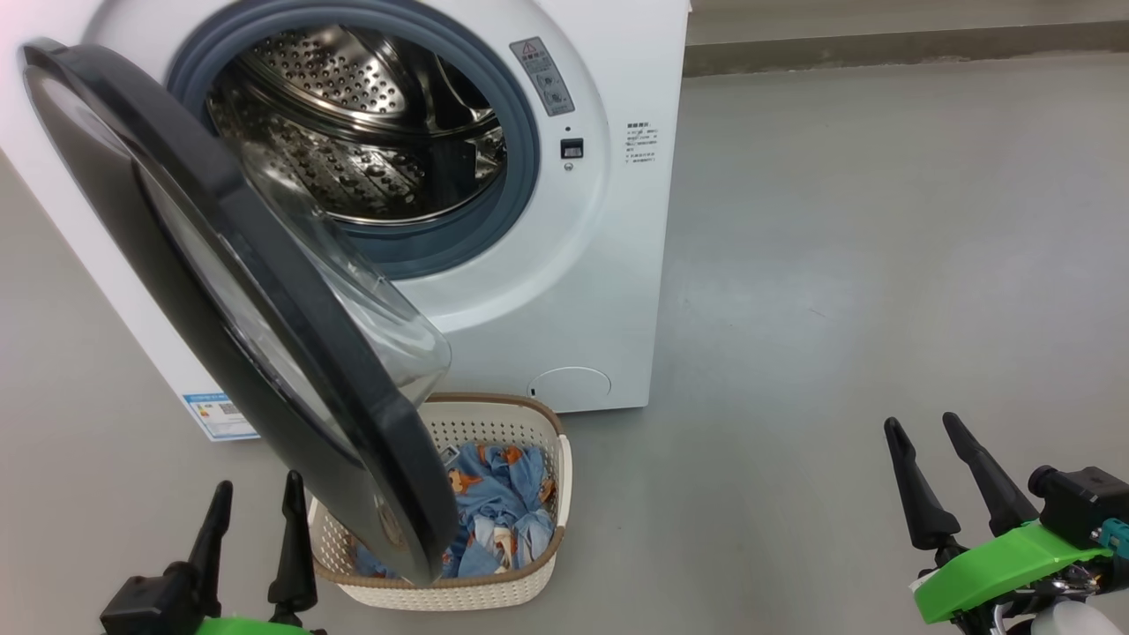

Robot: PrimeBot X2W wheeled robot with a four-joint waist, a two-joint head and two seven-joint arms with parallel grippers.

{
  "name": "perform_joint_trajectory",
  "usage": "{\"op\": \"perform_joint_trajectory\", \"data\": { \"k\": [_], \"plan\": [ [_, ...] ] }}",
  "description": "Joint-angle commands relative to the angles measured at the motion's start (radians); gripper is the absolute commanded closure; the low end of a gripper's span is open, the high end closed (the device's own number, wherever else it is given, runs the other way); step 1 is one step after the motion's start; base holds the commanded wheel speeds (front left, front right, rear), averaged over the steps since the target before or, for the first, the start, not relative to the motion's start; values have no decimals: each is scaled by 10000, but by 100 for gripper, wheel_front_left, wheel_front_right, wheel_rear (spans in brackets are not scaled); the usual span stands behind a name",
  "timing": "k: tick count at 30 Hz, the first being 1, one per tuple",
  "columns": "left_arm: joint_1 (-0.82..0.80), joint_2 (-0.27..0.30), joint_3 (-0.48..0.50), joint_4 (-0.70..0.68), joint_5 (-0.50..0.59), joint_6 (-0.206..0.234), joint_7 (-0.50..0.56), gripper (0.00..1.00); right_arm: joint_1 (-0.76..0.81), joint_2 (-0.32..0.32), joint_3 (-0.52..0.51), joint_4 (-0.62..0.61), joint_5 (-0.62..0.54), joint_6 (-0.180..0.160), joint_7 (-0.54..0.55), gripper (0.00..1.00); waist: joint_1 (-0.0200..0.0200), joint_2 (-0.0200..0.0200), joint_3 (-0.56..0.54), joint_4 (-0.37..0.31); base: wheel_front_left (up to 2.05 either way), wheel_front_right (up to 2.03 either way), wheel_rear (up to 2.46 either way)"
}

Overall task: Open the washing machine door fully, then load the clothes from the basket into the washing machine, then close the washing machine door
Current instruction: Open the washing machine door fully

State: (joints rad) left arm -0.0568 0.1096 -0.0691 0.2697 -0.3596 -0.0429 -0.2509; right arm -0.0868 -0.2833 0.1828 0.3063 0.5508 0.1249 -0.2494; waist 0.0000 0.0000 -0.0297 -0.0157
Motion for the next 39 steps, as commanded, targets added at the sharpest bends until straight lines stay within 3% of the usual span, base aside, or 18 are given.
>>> {"op": "perform_joint_trajectory", "data": {
  "k": [1, 18, 19, 20, 21, 22, 29, 39],
  "plan": [
    [-367, 223, 271, -180, -18, 37, -75, 0, 5, -111, 68, -273, -173, 58, -123, 0, 0, 0, 8, 8, 0, 0, 0],
    [-404, 313, 208, -190, -74, 92, -85, 0, -43, -12, 110, -251, -181, 58, -124, 0, 0, 0, 86, 14, 0, 0, 0],
    [-413, 320, 204, -191, -80, 96, -85, 21, -47, -2, 109, -250, -180, 58, -124, 0, 0, 0, 96, 16, 0, 0, 0],
    [-423, 328, 200, -191, -87, 97, -85, 55, -51, 7, 108, -248, -180, 58, -124, 0, 0, 0, 104, 17, 0, 0, 0],
    [-434, 336, 195, -190, -94, 95, -85, 74, -56, 15, 104, -244, -180, 58, -124, 0, 0, 0, 112, 20, 0, 0, 0],
    [-447, 346, 191, -190, -103, 91, -86, 100, -59, 25, 101, -241, -180, 58, -124, 0, 0, 0, 116, 23, 0, 0, 0],
    [-582, 342, 220, -663, -124, 87, -95, 100, -48, 117, 55, -211, -185, 58, -124, 0, 0, 0, 98, 97, 0, 0, 0],
    [-847, 283, 196, -2928, 167, 276, -93, 100, -24, 239, 78, -203, -152, 58, -124, 0, 0, 0, 16, 315, 0, 0, 0]
  ]
}}
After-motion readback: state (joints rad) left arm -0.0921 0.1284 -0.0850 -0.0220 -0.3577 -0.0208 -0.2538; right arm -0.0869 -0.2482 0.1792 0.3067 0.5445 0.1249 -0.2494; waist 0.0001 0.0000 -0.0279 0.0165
